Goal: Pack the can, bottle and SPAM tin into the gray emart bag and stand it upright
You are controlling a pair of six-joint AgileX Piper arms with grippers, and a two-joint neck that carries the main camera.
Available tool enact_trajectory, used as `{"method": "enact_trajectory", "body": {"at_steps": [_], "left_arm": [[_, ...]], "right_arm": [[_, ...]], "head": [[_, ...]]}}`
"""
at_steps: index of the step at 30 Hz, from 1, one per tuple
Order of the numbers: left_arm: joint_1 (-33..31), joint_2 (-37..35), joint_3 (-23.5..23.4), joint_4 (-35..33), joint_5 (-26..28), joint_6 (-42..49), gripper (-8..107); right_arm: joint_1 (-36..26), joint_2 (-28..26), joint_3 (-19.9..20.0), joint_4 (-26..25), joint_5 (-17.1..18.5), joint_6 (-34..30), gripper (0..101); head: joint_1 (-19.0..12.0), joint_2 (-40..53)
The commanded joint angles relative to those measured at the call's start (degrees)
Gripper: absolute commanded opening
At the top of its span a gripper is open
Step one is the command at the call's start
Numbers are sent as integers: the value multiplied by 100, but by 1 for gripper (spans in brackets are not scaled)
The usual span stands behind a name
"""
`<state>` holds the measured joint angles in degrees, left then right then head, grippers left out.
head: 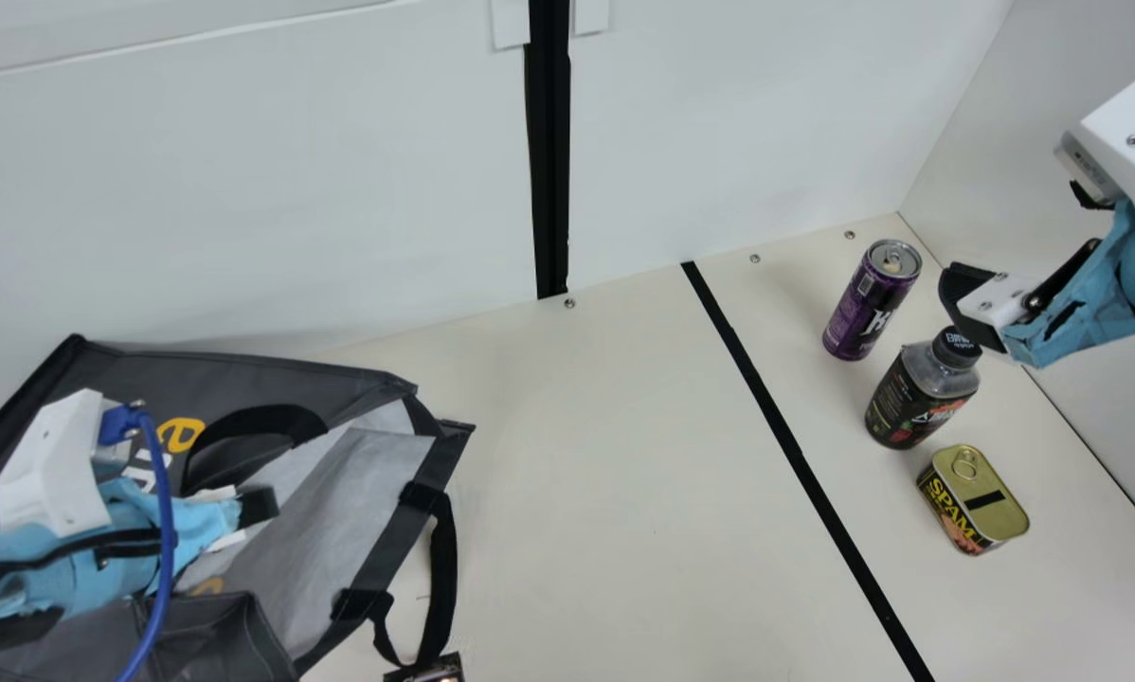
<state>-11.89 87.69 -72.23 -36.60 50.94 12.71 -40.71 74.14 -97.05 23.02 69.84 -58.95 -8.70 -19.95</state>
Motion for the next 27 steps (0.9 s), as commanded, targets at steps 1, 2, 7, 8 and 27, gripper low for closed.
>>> {"method": "enact_trajectory", "body": {"at_steps": [1,2,7,8,27], "left_arm": [[38,9,-10,-63,36,30,-8],[55,14,-14,-90,51,50,-8],[125,31,-35,-189,121,135,-8],[134,33,-36,-201,128,149,-8],[148,25,-35,-206,132,161,-8]], "right_arm": [[0,0,0,0,0,0,95],[0,0,0,0,0,0,95],[0,0,0,0,0,0,95],[0,0,0,0,0,0,95],[0,0,0,0,0,0,95]], "head": [[-130,-5],[-130,-5],[-130,-5],[-130,-5],[-130,-5]]}}
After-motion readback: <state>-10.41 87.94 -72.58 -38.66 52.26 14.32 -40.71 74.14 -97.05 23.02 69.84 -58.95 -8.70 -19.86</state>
